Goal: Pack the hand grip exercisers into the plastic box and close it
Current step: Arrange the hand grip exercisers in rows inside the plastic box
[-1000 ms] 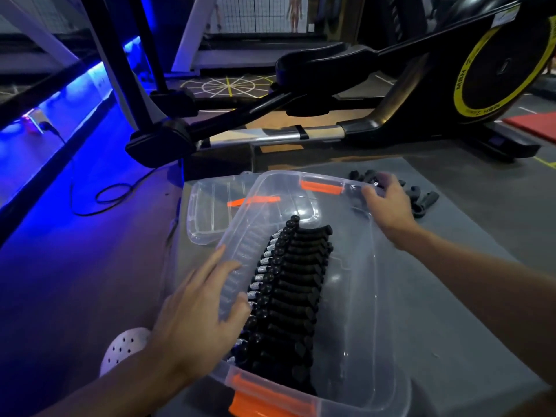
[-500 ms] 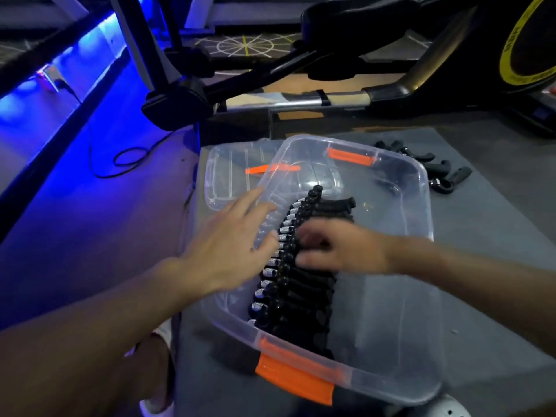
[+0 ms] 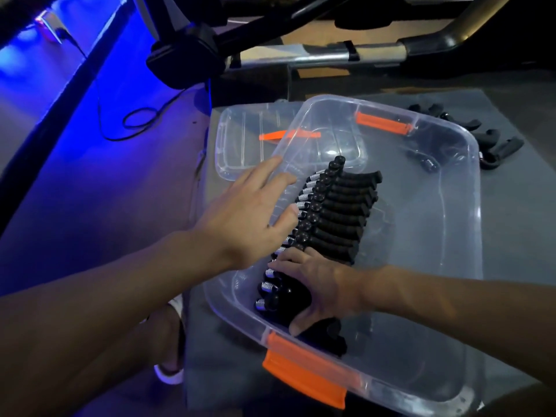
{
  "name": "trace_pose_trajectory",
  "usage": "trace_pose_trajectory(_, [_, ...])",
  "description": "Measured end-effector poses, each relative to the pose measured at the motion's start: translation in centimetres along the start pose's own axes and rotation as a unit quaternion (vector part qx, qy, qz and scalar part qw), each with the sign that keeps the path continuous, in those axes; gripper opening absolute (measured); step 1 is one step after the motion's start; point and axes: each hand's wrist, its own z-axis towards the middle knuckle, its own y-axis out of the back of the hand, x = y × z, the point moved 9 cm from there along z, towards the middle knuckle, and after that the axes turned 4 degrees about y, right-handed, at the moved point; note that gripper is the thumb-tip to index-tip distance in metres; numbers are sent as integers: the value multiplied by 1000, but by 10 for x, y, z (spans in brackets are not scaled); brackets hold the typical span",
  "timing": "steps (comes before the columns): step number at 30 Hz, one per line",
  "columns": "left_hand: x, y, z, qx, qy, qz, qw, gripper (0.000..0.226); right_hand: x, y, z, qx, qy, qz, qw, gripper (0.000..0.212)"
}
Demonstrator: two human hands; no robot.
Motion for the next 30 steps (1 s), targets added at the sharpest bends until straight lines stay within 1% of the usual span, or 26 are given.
trace_pose_trajectory(4, [-2,1,0,1,-5,-1,1000,69,2,3,-2,-13,0,23,1000,101])
trace_pose_trajectory(8, [-5,4,-2,-12,-16,-6,1000,62,4,10,-7,-29,9,36,999,95])
trace_pose_trajectory(12, [-6,4,-2,-12,-18,-2,1000,61,3,4,-7,-41,-2,-10,999,90])
trace_pose_trajectory(14, [-7,4,-1,-10,-18,1,1000,62,4,7,-6,-54,1,-10,998,84])
trace_pose_trajectory(16, [-7,4,1,-11,-20,14,1000,63,9,22,-9,-78,15,21,997,79])
trace_pose_trajectory(18, [-11,9,7,-31,-27,23,999,62,10,47,-19,-109,18,49,993,71])
trace_pose_trajectory(21, [-33,25,24,-73,-53,-9,996,59,1,101,-48,-179,-14,34,983,46])
trace_pose_trajectory(23, [-53,35,41,-84,-73,-25,993,58,-22,145,-78,-270,-76,-17,960,33])
trace_pose_trajectory(24, [-64,37,51,-83,-86,-27,992,58,-38,165,-98,-326,-132,-46,935,31])
trace_pose_trajectory(25, [-76,38,62,-82,-99,-27,991,58,-58,183,-122,-384,-200,-71,899,31])
trace_pose_trajectory(26, [-87,38,75,-81,-108,-26,991,58,-78,194,-146,-436,-271,-83,854,32])
trace_pose_trajectory(27, [-96,37,88,-80,-110,-25,990,57,-97,197,-168,-470,-333,-71,814,35])
trace_pose_trajectory(28, [-102,33,102,-76,-106,-20,991,57,-116,190,-183,-482,-379,-31,789,40])
trace_pose_trajectory(29, [-107,28,117,-72,-99,-11,992,57,-132,179,-189,-484,-396,36,779,45])
trace_pose_trajectory(30, [-109,21,131,-64,-91,1,994,57,-144,168,-188,-483,-383,114,779,48])
